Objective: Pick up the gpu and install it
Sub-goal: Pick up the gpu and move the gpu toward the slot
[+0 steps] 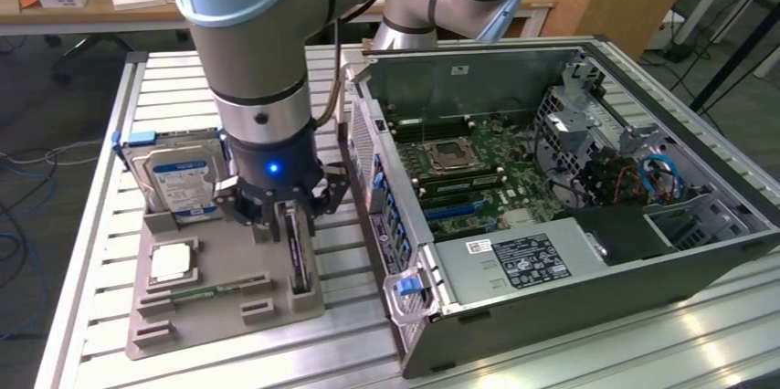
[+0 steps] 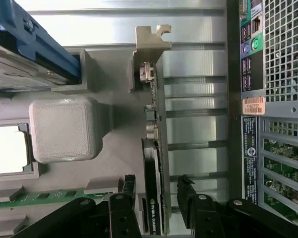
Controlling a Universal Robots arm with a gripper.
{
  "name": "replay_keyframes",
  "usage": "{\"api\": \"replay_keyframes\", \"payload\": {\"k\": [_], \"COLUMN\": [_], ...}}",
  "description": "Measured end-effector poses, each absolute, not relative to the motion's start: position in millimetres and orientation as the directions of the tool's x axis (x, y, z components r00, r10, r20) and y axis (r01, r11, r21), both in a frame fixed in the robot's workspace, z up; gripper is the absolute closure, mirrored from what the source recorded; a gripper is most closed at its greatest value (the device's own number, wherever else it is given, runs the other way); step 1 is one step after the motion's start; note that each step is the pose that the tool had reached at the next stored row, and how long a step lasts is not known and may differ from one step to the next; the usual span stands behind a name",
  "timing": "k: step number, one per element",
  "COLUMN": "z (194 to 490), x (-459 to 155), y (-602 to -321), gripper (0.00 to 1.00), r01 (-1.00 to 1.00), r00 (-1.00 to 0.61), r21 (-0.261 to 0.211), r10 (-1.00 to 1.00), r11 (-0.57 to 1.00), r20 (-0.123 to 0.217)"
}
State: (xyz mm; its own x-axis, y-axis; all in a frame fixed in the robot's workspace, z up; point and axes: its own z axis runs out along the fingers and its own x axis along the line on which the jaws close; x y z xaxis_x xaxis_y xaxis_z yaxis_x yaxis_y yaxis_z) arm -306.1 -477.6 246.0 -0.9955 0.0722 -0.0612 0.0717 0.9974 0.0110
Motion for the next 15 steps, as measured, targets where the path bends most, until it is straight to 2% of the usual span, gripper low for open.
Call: {"api": "replay_keyframes", "payload": {"k": [7, 15], "z": [238.6, 236.3], "x": [-308.9, -299.8], "y": [-472.8, -471.7], "gripper": [0.53, 0.53], "r01": [0.072, 0.072], "r00": [-0.996, -0.997], "r21": [0.013, 0.011], "r10": [0.072, 0.072], "r11": [0.997, 0.997], "r20": [-0.059, -0.034]}}
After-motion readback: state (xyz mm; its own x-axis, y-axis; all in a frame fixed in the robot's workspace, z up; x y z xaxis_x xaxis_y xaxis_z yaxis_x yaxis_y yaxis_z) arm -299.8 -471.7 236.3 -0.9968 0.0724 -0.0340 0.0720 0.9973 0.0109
